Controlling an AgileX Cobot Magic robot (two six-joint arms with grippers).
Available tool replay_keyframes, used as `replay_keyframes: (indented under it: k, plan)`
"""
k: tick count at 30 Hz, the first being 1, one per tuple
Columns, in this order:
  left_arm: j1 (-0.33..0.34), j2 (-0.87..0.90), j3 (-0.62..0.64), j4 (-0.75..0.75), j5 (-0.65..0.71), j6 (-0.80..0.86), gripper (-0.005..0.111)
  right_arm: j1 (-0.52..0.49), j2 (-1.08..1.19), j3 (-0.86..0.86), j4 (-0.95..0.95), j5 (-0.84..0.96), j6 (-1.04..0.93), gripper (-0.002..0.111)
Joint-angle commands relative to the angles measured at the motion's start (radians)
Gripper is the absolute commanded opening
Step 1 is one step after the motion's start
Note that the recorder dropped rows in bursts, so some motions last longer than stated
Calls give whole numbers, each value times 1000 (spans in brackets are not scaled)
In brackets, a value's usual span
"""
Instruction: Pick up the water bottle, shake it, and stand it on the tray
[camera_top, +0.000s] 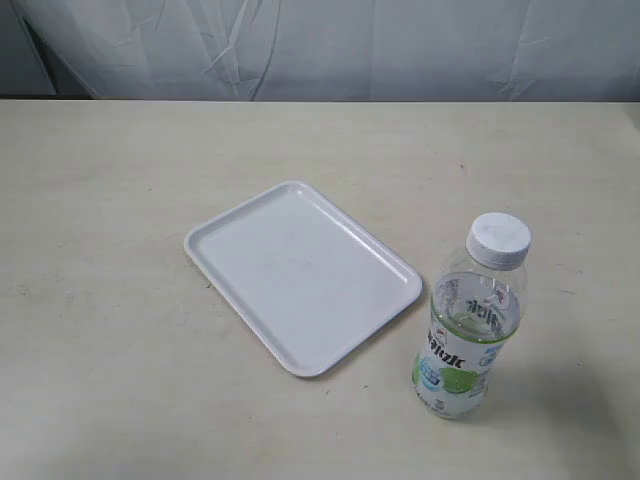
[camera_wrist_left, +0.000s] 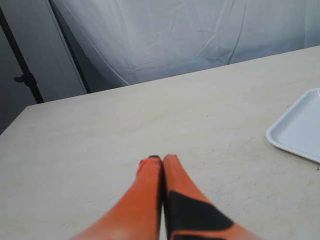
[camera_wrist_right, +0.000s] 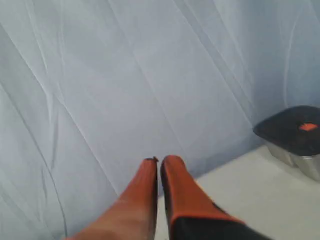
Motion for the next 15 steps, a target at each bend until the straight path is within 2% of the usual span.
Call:
replay_keyframes:
  k: [1, 2, 4, 5, 6, 7, 8, 9, 11, 15]
  plan:
    - [-2, -5, 4, -2, -10, -3, 0, -4, -8, 3, 185, -313, 9, 7]
    - [-2, -5, 4, -2, -10, -3, 0, -4, -8, 1, 219, -348, 41, 7]
    - [-2, -5, 4, -2, -10, -3, 0, -4, -8, -13, 176, -358, 406, 7]
    - [-2, -5, 4, -2, -10, -3, 0, -4, -8, -47, -205, -357, 702, 7]
    - [-2, -5, 4, -2, -10, -3, 0, -4, -8, -72, -417, -362, 805, 6]
    - [-2, -5, 4, -2, -10, -3, 0, -4, -4, -159, -963, -332, 1062, -1]
    - [-2, -5, 4, -2, -10, -3, 0, -4, 21, -195, -1223, -296, 1221, -1]
    - [-2, -5, 4, -2, -10, -3, 0, -4, 101, -270, -1734, -210, 1689, -1]
    - [-2, -5, 4, -2, -10, -3, 0, -4, 259, -341, -1739, -236, 1664, -1]
    - [-2, -5, 4, -2, -10, -3, 0, -4, 619, -490, -1739, -442, 1679, -1]
